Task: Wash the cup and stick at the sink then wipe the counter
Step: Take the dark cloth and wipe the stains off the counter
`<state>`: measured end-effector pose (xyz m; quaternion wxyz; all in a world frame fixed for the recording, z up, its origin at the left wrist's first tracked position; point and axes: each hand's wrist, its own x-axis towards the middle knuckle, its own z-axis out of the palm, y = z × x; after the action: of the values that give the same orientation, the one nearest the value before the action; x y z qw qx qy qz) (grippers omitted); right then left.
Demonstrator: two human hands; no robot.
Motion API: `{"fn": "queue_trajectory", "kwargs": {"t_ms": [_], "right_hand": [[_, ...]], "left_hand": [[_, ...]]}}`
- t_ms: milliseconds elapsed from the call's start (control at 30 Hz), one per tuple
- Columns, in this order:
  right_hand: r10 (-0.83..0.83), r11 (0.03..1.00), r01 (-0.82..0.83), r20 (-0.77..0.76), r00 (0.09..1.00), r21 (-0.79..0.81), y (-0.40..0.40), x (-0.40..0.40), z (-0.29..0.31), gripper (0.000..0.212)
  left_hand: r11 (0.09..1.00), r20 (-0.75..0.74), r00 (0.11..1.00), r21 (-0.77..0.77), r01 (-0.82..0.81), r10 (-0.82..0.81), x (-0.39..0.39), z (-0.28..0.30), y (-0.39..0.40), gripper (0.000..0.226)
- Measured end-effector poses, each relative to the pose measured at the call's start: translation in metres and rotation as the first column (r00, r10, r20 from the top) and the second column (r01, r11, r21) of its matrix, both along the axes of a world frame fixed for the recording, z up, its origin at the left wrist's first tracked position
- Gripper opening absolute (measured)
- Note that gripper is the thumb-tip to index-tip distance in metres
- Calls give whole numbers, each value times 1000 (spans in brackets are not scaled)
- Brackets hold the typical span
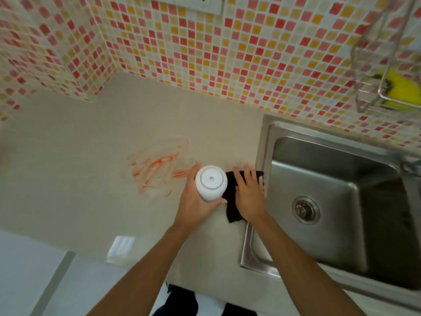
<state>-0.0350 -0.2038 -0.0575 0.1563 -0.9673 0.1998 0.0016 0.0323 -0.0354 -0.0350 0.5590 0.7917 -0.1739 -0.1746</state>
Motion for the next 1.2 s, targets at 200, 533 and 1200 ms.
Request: {"fn": "queue_trajectory", "kwargs": {"t_ms": [200,533,1200], "right_hand": [[-70,997,66,116,991,31,-8,22,-20,49],[305,951,-305,0,952,-49,163,0,-17,54],[284,956,-277,62,957,-99,185,221,-22,54]], "left_hand": [[998,39,999,-47,39,-37,5,-4,0,89],[961,221,936,-95,-258,274,89,69,67,98],[913,274,882,29,-407,384,198,55,163,103]]}}
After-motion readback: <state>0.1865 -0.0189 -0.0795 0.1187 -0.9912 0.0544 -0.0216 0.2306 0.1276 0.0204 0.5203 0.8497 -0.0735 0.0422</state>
